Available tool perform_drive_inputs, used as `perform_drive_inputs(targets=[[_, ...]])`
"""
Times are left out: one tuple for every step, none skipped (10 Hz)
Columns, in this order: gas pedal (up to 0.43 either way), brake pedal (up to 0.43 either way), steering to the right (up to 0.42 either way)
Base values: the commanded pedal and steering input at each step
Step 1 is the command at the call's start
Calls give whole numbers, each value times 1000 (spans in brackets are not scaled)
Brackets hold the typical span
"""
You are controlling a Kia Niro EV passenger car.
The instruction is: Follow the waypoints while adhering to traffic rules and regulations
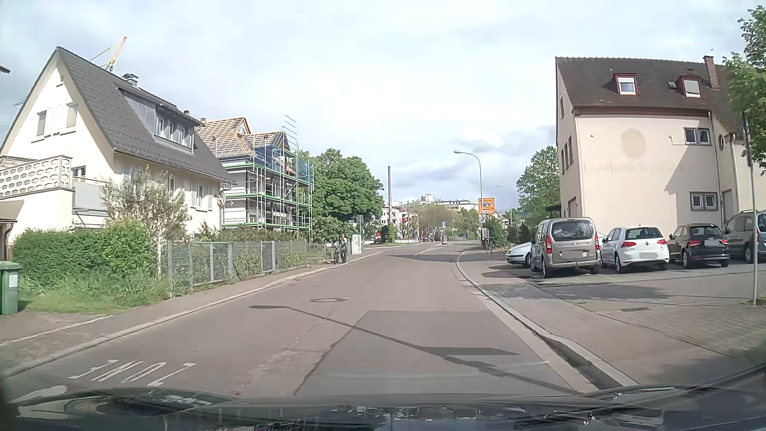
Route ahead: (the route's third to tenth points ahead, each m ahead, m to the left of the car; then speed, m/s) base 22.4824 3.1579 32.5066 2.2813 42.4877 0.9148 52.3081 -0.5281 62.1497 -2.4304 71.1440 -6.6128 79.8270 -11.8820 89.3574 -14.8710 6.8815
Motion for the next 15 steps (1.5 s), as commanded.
perform_drive_inputs(targets=[[79, 0, 6], [79, 0, 6], [87, 0, 8], [87, 0, 15], [98, 0, 22], [98, 0, 25], [98, 0, 25], [98, 0, 24], [98, 0, 25], [98, 0, 25], [98, 0, 24], [98, 0, 24], [98, 0, 24], [98, 0, 23], [98, 0, 23]])
